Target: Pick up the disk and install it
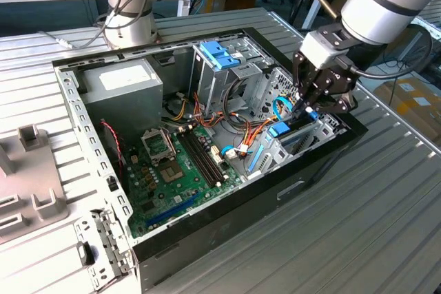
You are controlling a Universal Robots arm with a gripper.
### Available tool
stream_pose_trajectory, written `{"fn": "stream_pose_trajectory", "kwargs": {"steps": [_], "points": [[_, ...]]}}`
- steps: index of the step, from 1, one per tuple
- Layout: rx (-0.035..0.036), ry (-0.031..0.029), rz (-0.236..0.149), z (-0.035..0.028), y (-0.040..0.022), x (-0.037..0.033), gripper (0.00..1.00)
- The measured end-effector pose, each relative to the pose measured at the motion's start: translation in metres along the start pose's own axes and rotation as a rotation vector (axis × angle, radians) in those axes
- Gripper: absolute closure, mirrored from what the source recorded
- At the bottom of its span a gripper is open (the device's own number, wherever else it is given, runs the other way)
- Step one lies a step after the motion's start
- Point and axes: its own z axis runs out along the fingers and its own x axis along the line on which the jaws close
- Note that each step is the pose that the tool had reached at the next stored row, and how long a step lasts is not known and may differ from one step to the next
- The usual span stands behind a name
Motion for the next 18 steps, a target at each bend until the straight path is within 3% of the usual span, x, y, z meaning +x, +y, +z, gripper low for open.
{"fn": "stream_pose_trajectory", "kwargs": {"steps": [7,18], "points": [[-0.0001,-0.0029,-0.001,0.0026,0.0001,0.0024,0.84],[-0.0002,-0.0027,-0.002,0.0042,0.0010,0.0074,0.84]]}}
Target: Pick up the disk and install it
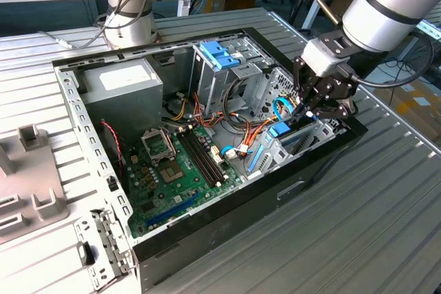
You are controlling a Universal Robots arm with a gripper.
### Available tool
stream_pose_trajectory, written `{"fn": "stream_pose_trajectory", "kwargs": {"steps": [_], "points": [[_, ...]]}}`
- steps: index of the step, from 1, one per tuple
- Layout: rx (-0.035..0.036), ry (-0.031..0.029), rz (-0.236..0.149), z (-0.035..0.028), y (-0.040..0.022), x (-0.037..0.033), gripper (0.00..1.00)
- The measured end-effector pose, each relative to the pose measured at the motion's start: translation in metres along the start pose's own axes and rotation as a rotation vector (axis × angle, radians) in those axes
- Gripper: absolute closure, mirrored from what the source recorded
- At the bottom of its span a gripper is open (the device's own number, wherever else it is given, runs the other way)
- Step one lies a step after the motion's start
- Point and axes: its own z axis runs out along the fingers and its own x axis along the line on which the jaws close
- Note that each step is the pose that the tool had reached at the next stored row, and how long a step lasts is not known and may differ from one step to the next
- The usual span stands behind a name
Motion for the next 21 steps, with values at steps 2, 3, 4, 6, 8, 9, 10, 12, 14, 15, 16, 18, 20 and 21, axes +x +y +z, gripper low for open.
{"fn": "stream_pose_trajectory", "kwargs": {"steps": [2,3,4,6,8,9,10,12,14,15,16,18,20,21], "points": [[0.0000,0.0000,0.000,0.0000,0.0000,0.0001,0.83],[0.0001,0.0000,0.000,0.0000,0.0000,0.0001,0.77],[0.0000,-0.0001,0.000,0.0000,0.0000,0.0002,0.77],[0.0000,0.0000,0.000,0.0000,0.0000,0.0003,0.70],[0.0000,-0.0001,0.000,-0.0001,0.0000,0.0005,0.70],[0.0000,-0.0003,0.000,-0.0013,0.0000,0.0004,0.70],[0.0000,-0.0007,0.000,-0.0023,0.0000,0.0002,0.70],[0.0001,-0.0049,0.000,-0.0085,-0.0001,-0.0004,0.70],[0.0001,-0.0111,0.000,-0.0150,-0.0003,-0.0011,0.70],[0.0002,-0.0128,0.000,-0.0169,-0.0003,-0.0014,0.70],[0.0002,-0.0139,0.000,-0.0190,-0.0004,-0.0016,0.70],[0.0002,-0.0162,0.000,-0.0228,-0.0005,-0.0019,0.70],[0.0002,-0.0190,0.000,-0.0264,-0.0005,-0.0023,0.70],[0.0003,-0.0209,0.000,-0.0278,-0.0005,-0.0025,0.70]]}}
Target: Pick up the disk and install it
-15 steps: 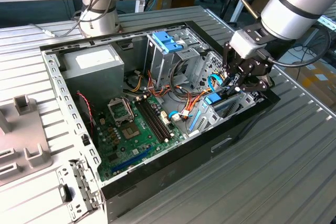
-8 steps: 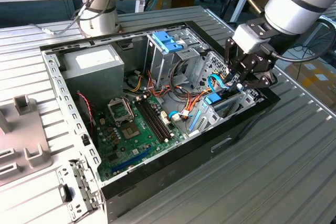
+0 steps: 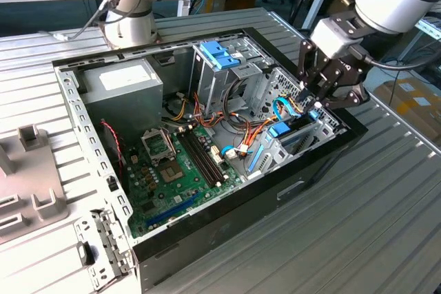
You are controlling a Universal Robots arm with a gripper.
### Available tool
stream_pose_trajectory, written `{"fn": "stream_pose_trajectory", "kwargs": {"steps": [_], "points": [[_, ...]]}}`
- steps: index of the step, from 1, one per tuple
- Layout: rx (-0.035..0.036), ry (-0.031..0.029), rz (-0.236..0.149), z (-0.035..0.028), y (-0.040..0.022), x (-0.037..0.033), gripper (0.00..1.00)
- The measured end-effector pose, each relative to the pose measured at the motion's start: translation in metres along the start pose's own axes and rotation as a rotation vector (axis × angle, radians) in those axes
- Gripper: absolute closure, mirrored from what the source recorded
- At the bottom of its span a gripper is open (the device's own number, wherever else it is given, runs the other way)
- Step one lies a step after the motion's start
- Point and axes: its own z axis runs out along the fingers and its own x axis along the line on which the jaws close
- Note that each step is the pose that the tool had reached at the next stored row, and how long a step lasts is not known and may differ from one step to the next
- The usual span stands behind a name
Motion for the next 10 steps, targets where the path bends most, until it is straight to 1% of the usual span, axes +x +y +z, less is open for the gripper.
{"fn": "stream_pose_trajectory", "kwargs": {"steps": [2,3,4,6,7,8,9,10], "points": [[0.0000,-0.0026,0.000,-0.0015,0.0000,-0.0002,0.70],[0.0000,-0.0046,0.000,-0.0015,0.0000,-0.0003,0.71],[0.0000,-0.0081,0.000,-0.0015,0.0000,-0.0002,0.71],[0.0002,-0.0206,0.000,-0.0015,0.0000,-0.0002,0.85],[0.0002,-0.0269,0.001,-0.0015,0.0000,-0.0002,0.89],[0.0003,-0.0334,0.001,-0.0015,0.0000,-0.0002,0.89],[0.0004,-0.0449,0.001,-0.0014,0.0000,-0.0002,0.89],[0.0005,-0.0519,0.001,-0.0015,0.0000,-0.0002,0.89]]}}
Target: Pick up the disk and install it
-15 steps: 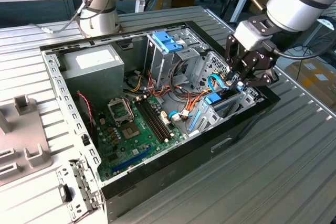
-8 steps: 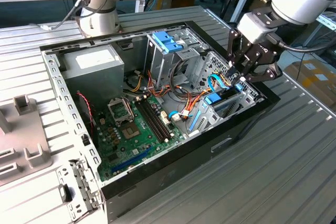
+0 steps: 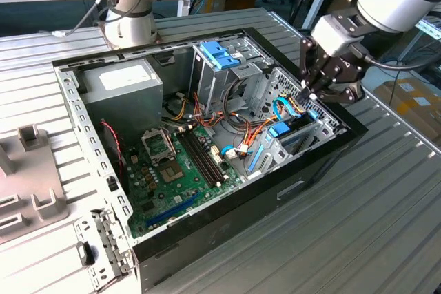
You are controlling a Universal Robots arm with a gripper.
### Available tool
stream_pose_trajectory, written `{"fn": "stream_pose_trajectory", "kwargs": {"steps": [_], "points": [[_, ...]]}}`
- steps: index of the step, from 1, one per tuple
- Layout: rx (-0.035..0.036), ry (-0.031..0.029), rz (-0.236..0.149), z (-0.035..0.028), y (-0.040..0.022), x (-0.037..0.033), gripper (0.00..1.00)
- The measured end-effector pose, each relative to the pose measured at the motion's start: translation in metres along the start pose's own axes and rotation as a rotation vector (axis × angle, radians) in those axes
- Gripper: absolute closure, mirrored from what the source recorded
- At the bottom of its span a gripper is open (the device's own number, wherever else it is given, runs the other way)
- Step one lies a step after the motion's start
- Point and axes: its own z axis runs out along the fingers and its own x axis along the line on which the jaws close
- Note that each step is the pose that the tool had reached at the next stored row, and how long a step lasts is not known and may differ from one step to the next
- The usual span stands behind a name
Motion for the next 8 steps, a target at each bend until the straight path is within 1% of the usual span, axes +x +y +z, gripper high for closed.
{"fn": "stream_pose_trajectory", "kwargs": {"steps": [2,3,4,6,8], "points": [[0.0002,-0.0142,0.000,0.0001,0.0000,0.0000,0.89],[-0.0001,-0.0170,0.000,0.0003,-0.0001,0.0001,0.89],[-0.0023,-0.0194,0.001,0.0026,-0.0002,0.0011,0.89],[-0.0059,-0.0195,0.002,0.0084,-0.0001,0.0030,0.89],[-0.0068,-0.0195,0.002,0.0112,-0.0001,0.0040,0.89]]}}
